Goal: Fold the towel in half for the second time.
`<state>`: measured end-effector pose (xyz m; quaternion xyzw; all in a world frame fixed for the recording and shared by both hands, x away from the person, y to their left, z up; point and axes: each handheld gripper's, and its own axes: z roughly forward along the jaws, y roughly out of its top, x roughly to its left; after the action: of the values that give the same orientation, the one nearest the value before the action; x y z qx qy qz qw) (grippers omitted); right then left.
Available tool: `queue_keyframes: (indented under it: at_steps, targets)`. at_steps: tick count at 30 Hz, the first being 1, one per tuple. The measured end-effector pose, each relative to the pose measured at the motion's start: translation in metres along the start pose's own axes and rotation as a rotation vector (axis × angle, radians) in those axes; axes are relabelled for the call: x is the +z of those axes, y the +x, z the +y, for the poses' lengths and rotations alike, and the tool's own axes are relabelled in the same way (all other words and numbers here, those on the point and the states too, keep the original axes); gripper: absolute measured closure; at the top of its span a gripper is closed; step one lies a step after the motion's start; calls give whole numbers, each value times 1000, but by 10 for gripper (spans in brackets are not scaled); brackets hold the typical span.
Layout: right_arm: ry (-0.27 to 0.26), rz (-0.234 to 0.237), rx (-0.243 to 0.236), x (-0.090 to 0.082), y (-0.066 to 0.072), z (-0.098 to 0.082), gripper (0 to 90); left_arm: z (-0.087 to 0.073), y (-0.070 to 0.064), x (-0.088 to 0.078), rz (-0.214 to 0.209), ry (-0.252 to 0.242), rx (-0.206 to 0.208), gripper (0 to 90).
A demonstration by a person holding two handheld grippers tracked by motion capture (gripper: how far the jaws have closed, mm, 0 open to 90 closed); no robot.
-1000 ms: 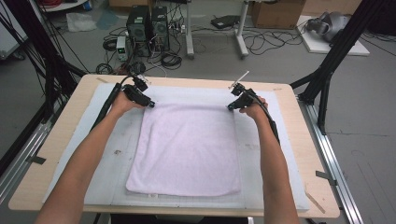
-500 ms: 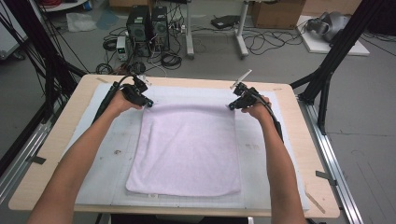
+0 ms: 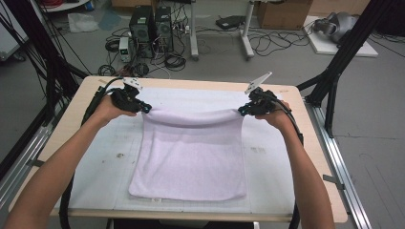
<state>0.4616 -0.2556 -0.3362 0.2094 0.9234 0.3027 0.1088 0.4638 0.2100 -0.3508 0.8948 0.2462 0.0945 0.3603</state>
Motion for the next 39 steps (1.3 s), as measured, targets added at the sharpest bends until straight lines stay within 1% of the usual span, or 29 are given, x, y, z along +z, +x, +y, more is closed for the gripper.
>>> queue_keyframes:
  at_steps: [1,3,4,5,6,7,8,10,13,15,16,17,19,20,21,22,24,28,30,32,33,34,36,38,39]
  targets:
    - [-10,3,3,-2,2,-2,866,-2,-4,-3,-7,-16,0,858]
    - [-16,1,-8,-6,9,-7,866,-6,-10,-6,-17,-17,14,858]
    - [-29,1,-7,-8,12,-10,866,-8,-12,-8,-22,-21,18,858]
    - [-46,7,-11,-10,15,-13,866,-11,-15,-10,-28,-24,18,857]
    - [-48,11,-4,-12,17,-16,866,-12,-16,-12,-32,-32,17,857]
    - [-41,10,-7,-13,19,-17,866,-16,-19,-14,-41,-40,16,858]
    - [-60,6,-21,-16,23,-20,866,-17,-22,-16,-46,-43,13,858]
    - [-95,34,-9,-21,28,-26,866,-23,-28,-21,-59,-52,19,858]
    - [-103,55,-34,-27,40,-32,866,-30,-38,-27,-78,-49,47,857]
    - [-119,83,-53,-31,50,-35,866,-35,-45,-31,-93,-50,63,858]
    - [-115,87,-66,-33,56,-37,866,-38,-49,-32,-101,-52,63,857]
    - [-113,102,-79,-34,61,-39,866,-41,-53,-34,-108,-44,70,857]
    - [-108,119,-102,-37,71,-45,866,-48,-62,-38,-118,-55,84,857]
    - [-111,135,-112,-39,77,-47,866,-51,-65,-39,-122,-62,79,857]
    - [-115,148,-116,-40,80,-50,866,-55,-69,-41,-135,-56,90,857]
    - [-117,161,-120,-41,86,-53,865,-58,-73,-41,-141,-62,87,856]
    - [-119,188,-130,-42,93,-59,865,-63,-79,-43,-146,-46,107,857]
    - [-121,216,-143,-41,106,-70,865,-69,-98,-46,-153,-36,142,856]
    - [-121,236,-145,-41,112,-75,866,-72,-107,-50,-166,-40,159,856]
    - [-130,263,-163,-43,119,-81,865,-76,-115,-52,-172,-31,171,856]
    - [-132,272,-166,-43,121,-84,865,-79,-119,-54,-184,-34,176,856]
    - [-138,294,-173,-44,125,-87,865,-82,-124,-55,-189,-34,187,856]
    - [-149,334,-193,-45,133,-94,865,-89,-130,-56,-197,-33,191,856]
    - [-138,367,-203,-43,140,-99,865,-95,-137,-57,-211,-21,192,856]
    - [-130,384,-214,-42,144,-102,865,-97,-141,-57,-222,-12,199,856]
